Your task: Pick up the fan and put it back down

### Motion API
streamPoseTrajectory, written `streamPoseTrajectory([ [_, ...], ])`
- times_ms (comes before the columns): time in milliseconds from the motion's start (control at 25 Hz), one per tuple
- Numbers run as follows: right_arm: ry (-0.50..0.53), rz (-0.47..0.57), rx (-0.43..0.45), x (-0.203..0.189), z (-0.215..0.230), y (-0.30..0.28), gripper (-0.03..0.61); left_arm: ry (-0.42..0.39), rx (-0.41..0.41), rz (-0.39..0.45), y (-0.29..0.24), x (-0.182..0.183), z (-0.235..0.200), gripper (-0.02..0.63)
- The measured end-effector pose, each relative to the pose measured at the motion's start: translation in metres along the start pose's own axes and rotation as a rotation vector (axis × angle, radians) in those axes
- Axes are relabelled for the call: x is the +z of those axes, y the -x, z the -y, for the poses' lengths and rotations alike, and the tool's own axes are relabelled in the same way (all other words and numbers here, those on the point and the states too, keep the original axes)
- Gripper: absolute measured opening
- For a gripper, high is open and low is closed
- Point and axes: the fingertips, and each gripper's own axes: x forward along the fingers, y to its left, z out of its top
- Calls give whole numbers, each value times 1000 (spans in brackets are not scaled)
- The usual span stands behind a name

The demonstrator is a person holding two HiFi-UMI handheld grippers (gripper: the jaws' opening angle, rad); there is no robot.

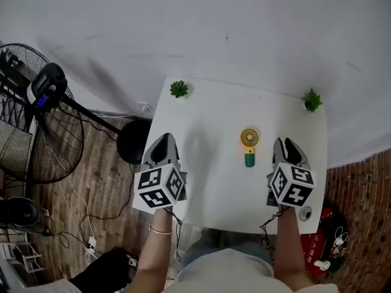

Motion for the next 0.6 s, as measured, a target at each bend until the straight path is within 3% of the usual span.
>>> streamPoseTrajectory([
  [320, -35, 260, -83, 84, 45, 57, 6, -64, -125, 126, -5, 67, 60, 12],
  [600, -104, 480, -119, 124, 98, 116, 2, -61, -155, 231, 1, 117, 87, 12],
])
